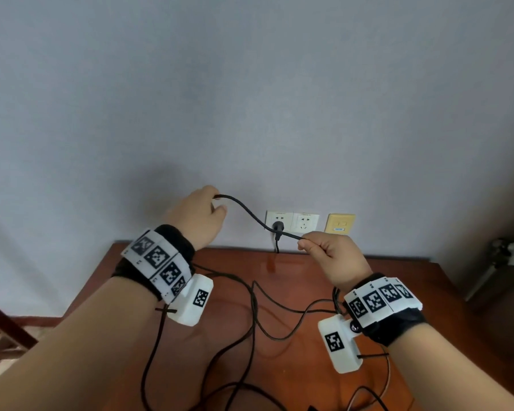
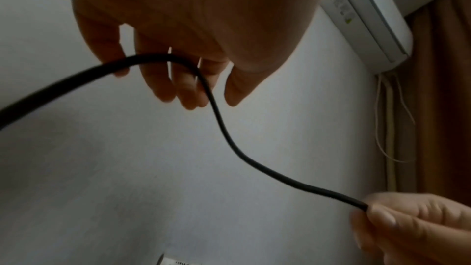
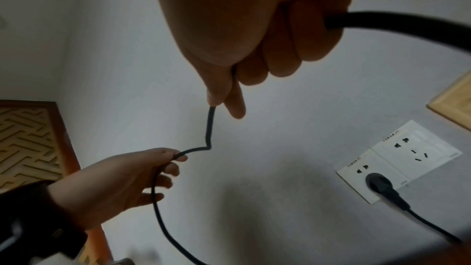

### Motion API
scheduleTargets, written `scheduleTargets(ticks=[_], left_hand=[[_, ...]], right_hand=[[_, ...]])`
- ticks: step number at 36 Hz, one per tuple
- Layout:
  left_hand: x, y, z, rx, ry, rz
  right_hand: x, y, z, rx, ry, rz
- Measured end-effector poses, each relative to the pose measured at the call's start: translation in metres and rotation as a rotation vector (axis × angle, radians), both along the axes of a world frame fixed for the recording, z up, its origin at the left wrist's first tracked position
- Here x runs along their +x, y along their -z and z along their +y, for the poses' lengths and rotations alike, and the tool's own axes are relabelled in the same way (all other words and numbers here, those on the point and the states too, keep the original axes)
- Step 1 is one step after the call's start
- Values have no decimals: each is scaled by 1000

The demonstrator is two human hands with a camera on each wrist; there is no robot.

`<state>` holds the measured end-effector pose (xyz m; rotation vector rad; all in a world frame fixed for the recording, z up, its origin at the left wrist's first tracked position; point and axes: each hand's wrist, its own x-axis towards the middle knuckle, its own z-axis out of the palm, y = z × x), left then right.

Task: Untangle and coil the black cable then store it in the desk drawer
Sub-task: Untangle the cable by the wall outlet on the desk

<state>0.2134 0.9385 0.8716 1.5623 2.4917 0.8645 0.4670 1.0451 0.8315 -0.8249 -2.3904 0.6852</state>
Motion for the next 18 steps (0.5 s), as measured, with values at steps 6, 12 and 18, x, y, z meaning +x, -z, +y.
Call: scheduleTargets(ticks=[6,12,18], left_hand=[[29,-7,4,-75,-5,260],[77,-7,4,3,316,287],[99,5,5,185,416,49]], right_hand=[[-6,-4,-4,86,-44,-41],[-13,-17,-14,121,-115,19],[-15,-28,-20,143,-118,72]])
